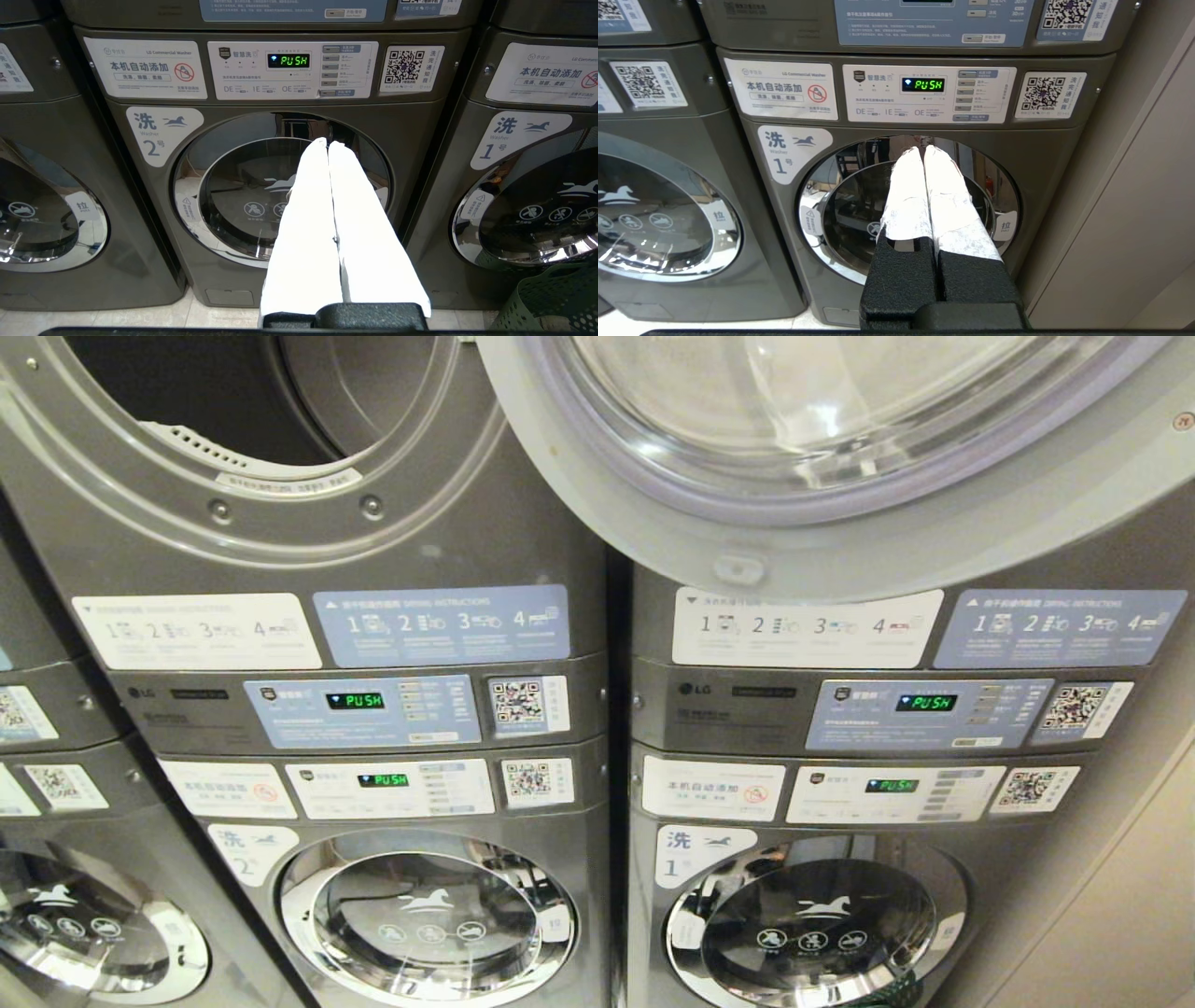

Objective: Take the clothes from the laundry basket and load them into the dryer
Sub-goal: Take the clothes out of the basket

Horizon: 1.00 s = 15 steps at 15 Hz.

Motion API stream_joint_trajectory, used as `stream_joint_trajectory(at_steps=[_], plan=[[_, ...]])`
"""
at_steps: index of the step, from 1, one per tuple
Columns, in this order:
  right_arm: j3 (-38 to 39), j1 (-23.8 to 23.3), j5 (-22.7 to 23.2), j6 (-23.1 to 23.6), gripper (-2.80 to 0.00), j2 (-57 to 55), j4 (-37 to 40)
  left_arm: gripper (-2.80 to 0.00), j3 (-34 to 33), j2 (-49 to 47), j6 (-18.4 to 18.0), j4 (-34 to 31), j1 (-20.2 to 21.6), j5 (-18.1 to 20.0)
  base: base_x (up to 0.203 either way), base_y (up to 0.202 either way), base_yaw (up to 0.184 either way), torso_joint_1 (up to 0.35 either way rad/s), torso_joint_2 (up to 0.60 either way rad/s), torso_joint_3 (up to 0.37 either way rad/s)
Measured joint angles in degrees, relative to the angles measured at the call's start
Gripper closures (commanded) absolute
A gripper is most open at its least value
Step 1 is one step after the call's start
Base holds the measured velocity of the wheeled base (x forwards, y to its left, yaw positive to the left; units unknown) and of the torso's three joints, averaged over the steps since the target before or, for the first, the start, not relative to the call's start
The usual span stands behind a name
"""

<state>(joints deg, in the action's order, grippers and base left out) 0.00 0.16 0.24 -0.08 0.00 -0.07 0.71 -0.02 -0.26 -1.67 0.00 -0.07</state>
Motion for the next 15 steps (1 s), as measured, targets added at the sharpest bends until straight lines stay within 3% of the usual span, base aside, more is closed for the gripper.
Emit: stream_joint_trajectory(at_steps=[15], plan=[[0.0, 0.0, 0.0, 0.0, 0.00, 0.0, 0.0, 0.00, 0.0, 0.0, 0.0, 0.0, 0.0, 0.0, 0.000, 0.000, 0.000, -0.157, 0.33, 0.164]])
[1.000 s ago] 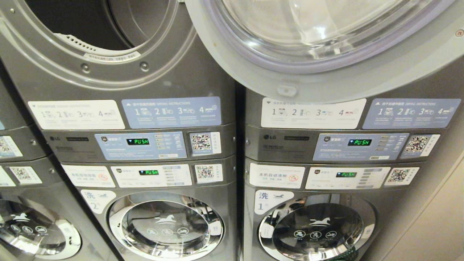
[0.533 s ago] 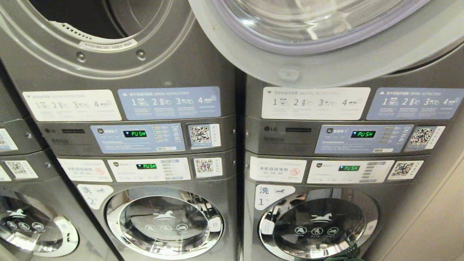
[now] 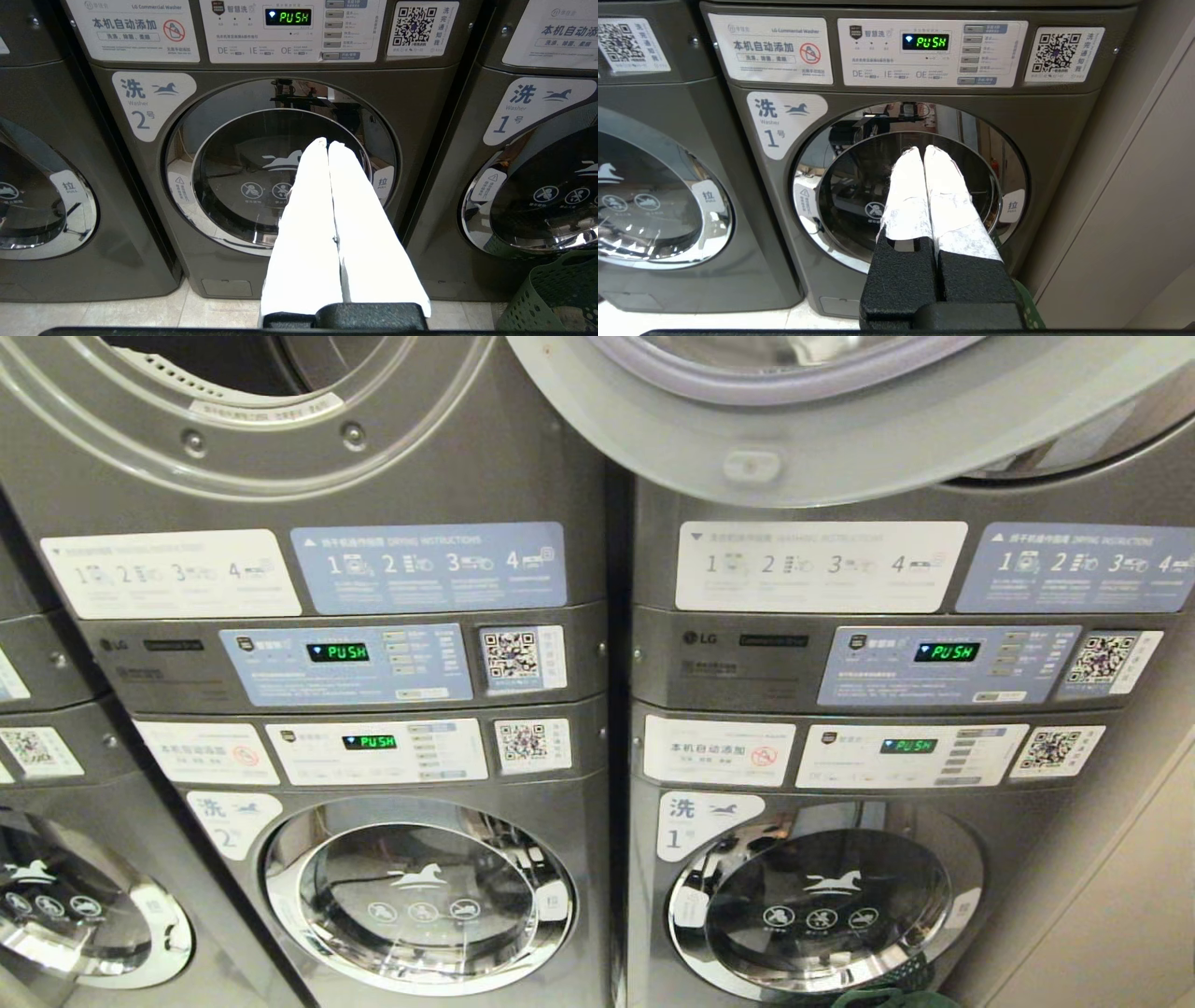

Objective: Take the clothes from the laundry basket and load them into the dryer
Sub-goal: Take the clothes out of the basket

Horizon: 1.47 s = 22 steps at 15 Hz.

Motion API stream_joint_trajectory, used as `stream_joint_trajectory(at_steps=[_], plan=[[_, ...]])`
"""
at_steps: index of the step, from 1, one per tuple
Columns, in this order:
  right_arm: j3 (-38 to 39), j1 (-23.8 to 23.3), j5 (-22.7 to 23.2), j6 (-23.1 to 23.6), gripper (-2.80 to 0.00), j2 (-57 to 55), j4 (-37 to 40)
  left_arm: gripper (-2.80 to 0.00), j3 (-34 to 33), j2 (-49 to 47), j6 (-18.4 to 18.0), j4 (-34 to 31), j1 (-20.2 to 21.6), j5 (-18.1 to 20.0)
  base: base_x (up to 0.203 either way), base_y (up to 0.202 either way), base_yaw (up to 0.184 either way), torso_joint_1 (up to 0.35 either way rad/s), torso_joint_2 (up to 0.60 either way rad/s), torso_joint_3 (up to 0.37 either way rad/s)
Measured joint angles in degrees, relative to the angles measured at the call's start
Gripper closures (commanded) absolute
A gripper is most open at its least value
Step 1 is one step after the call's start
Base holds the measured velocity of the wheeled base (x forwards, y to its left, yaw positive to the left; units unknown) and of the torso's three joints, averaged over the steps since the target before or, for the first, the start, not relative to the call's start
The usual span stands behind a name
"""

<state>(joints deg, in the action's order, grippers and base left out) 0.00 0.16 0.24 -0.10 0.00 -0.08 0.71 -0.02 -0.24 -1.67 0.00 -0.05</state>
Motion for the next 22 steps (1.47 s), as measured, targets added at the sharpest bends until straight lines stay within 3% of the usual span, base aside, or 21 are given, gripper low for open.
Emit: stream_joint_trajectory(at_steps=[22], plan=[[0.0, 0.0, 0.0, 0.0, 0.00, 0.0, 0.0, 0.00, 0.0, 0.0, 0.0, 0.0, 0.0, 0.0, 0.000, 0.000, 0.000, -0.238, 0.49, 0.254]])
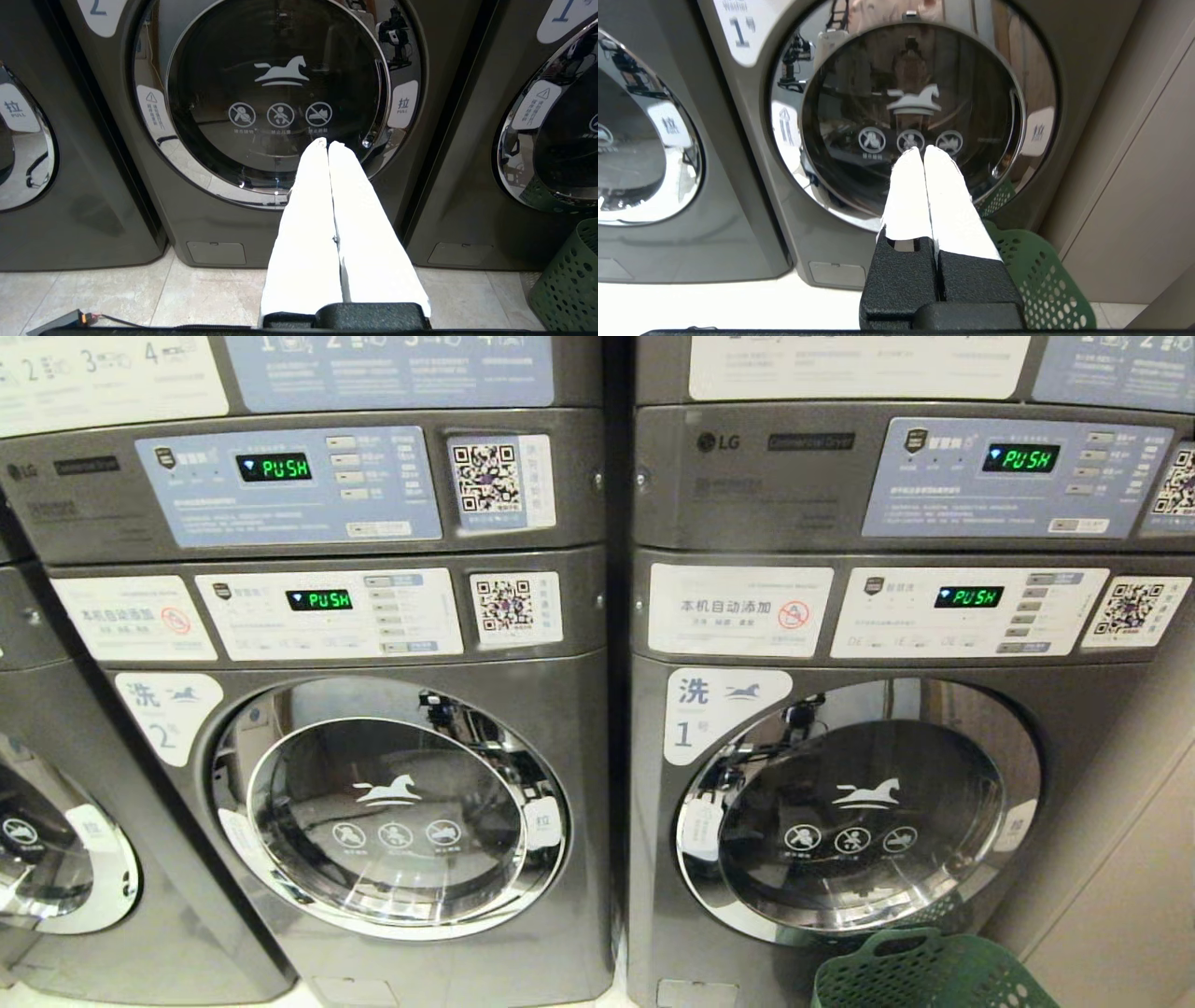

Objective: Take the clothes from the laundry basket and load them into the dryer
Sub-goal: Take the clothes out of the basket

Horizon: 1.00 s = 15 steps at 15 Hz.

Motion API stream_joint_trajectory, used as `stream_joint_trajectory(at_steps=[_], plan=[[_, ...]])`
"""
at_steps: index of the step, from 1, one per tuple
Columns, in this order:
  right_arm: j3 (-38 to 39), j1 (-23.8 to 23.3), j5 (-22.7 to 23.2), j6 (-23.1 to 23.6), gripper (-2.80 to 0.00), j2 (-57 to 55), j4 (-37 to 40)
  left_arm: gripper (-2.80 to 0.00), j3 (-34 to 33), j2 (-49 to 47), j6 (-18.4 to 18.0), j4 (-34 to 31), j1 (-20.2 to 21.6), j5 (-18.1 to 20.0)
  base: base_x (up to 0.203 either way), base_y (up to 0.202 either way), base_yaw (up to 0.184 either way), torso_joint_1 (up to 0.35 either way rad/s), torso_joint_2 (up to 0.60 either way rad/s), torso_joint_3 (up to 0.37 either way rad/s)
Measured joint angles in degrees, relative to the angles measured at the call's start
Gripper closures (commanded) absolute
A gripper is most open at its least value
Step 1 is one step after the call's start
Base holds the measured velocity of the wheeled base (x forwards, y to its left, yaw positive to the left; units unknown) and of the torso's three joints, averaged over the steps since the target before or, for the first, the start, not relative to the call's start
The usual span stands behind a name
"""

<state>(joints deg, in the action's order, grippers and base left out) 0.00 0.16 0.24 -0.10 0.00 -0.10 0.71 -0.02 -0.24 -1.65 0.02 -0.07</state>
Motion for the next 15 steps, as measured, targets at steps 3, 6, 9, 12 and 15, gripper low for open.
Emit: stream_joint_trajectory(at_steps=[3, 6, 9, 12, 15], plan=[[0.0, 0.0, 0.0, 0.0, 0.00, 0.0, 0.0, 0.00, 0.0, 0.0, 0.0, 0.0, 0.0, 0.0, 0.000, 0.000, 0.000, -0.220, 0.48, 0.256], [0.0, 0.0, 0.0, 0.0, 0.00, 0.0, 0.0, 0.00, 0.0, 0.0, 0.0, 0.0, 0.0, 0.0, 0.000, 0.000, 0.000, -0.216, 0.46, 0.248], [0.0, 0.0, 0.0, 0.1, 0.00, 0.0, 0.1, 0.00, 0.0, 0.0, 0.0, 0.0, 0.0, 0.0, 0.000, 0.000, 0.000, -0.209, 0.45, 0.235], [0.0, 0.0, 0.0, 0.0, 0.00, 0.0, 0.2, 0.00, 0.0, 0.0, 0.0, -0.2, 0.0, 0.0, 0.000, 0.000, 0.000, -0.173, 0.39, 0.184], [0.0, 0.0, 0.0, 0.0, 0.00, 0.0, 0.0, 0.00, 0.0, 0.0, 0.0, 0.0, 0.0, 0.0, 0.000, 0.000, 0.000, -0.038, 0.11, 0.065]])
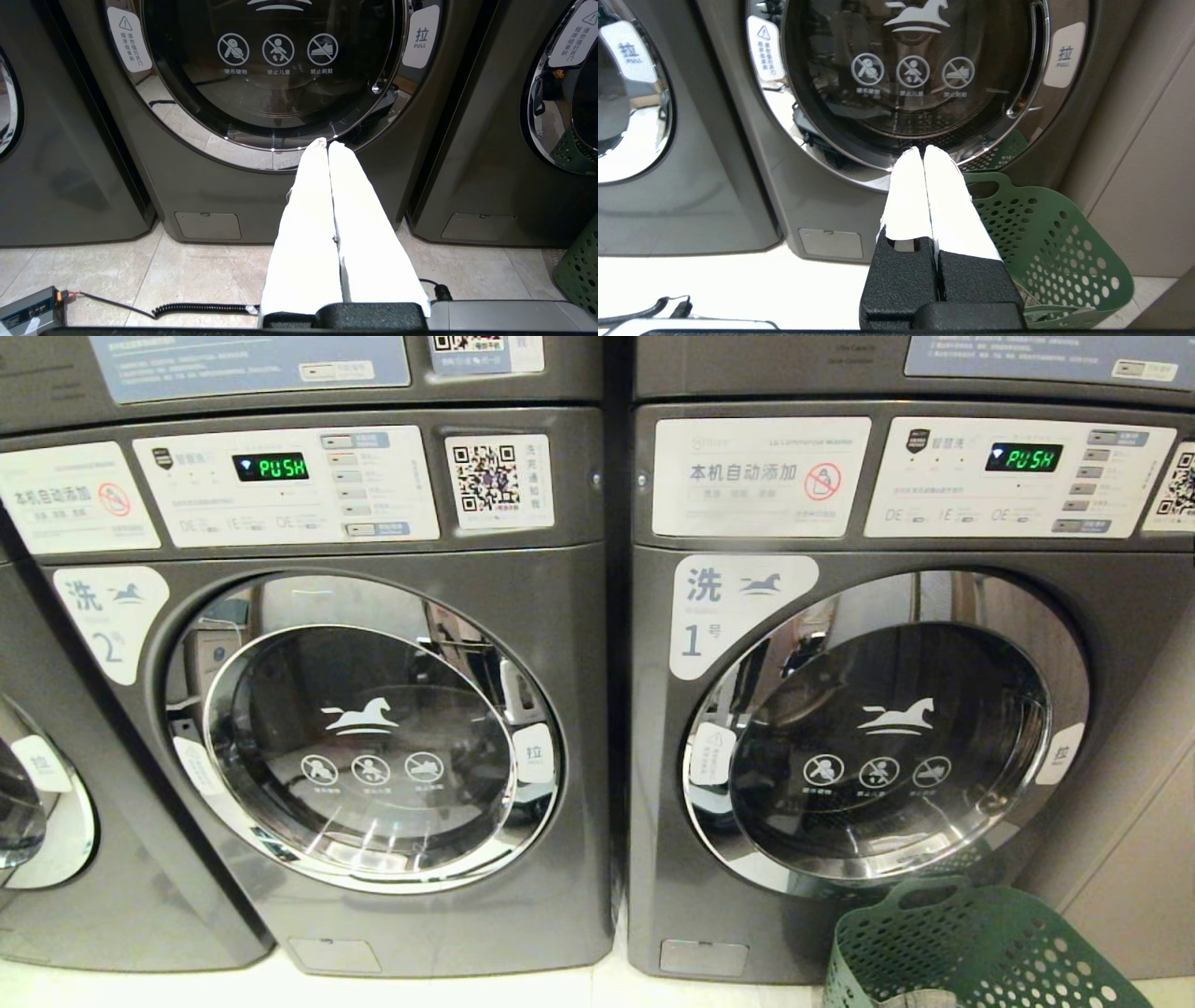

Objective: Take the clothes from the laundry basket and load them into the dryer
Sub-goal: Take the clothes out of the basket

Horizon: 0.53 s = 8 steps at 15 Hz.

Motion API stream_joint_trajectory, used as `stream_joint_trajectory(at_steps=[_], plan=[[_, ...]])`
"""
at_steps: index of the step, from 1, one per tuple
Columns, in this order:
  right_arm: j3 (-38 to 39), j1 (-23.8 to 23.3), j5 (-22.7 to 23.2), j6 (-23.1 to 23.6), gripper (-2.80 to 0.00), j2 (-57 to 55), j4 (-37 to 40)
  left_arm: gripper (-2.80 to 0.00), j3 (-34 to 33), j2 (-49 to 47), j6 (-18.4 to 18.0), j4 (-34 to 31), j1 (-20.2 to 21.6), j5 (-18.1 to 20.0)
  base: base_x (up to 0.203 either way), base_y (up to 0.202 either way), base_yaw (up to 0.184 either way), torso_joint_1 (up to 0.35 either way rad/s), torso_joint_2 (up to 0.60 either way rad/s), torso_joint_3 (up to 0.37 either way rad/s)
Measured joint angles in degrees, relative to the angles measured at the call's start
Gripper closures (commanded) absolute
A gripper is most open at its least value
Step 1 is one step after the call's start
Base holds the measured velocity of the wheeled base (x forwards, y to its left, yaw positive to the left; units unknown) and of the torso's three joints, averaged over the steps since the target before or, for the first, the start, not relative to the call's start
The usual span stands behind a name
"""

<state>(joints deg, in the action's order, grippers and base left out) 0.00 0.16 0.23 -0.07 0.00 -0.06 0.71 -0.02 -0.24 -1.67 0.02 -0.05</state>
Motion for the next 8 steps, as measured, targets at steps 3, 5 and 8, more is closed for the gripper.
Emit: stream_joint_trajectory(at_steps=[3, 5, 8], plan=[[0.0, 0.0, 0.0, 0.0, 0.00, 0.0, 0.0, 0.00, 0.0, 0.0, 0.0, 0.0, 0.0, 0.0, 0.000, 0.000, 0.000, -0.006, 0.02, 0.025], [0.0, 0.0, 0.0, 0.1, 0.00, 0.0, 0.0, 0.00, 0.0, 0.0, 0.0, 0.0, 0.0, 0.0, 0.000, 0.000, 0.000, 0.000, 0.00, 0.000], [0.0, 0.0, 0.0, 0.0, 0.00, 0.0, 0.0, 0.00, 0.0, 0.0, 0.0, 0.0, 0.0, 0.0, 0.000, 0.000, 0.000, 0.000, 0.00, 0.000]])
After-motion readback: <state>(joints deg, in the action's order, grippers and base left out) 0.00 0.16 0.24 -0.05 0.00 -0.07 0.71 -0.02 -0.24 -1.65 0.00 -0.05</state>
